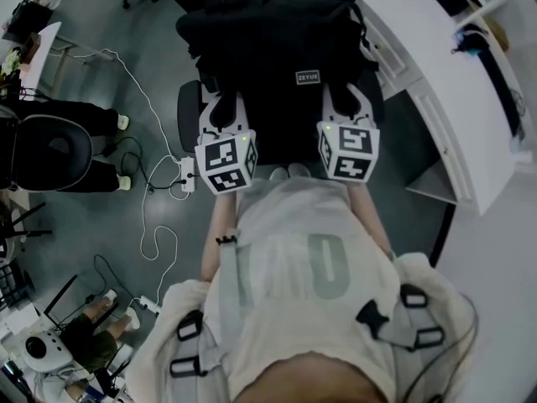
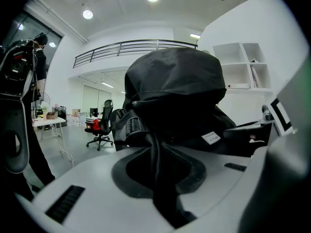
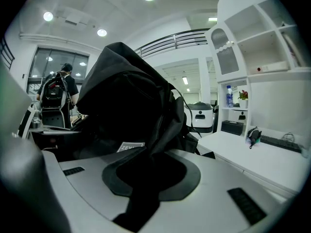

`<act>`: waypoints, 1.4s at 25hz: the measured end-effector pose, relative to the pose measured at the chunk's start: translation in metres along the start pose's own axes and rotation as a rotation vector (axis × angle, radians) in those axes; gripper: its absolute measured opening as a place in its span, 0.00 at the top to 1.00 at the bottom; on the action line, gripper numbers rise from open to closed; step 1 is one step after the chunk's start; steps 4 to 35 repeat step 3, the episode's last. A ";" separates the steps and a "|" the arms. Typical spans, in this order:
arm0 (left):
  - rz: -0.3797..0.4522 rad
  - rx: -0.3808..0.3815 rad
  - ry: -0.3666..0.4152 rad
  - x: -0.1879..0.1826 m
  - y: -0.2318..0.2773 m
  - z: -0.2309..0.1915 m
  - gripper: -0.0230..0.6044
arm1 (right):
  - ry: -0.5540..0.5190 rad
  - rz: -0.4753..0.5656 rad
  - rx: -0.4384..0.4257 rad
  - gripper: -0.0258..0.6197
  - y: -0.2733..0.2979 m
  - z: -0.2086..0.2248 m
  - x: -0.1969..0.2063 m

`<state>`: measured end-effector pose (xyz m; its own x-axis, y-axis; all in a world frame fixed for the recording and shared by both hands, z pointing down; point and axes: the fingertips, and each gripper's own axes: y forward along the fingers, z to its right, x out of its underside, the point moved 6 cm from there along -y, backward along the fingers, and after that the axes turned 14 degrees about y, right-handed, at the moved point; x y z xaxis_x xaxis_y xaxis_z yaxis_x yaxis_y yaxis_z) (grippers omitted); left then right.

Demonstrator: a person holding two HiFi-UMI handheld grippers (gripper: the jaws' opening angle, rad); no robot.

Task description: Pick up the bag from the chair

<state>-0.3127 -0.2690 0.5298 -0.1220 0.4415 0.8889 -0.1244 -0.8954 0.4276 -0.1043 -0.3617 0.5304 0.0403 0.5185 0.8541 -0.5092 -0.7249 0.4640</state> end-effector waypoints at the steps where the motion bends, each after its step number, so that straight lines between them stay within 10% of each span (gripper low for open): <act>1: 0.001 0.000 0.001 0.000 0.000 0.001 0.89 | 0.001 0.000 0.000 0.86 0.000 0.001 0.000; 35: 0.003 0.000 0.003 0.000 0.000 0.002 0.89 | 0.002 -0.001 -0.001 0.86 -0.001 0.002 0.001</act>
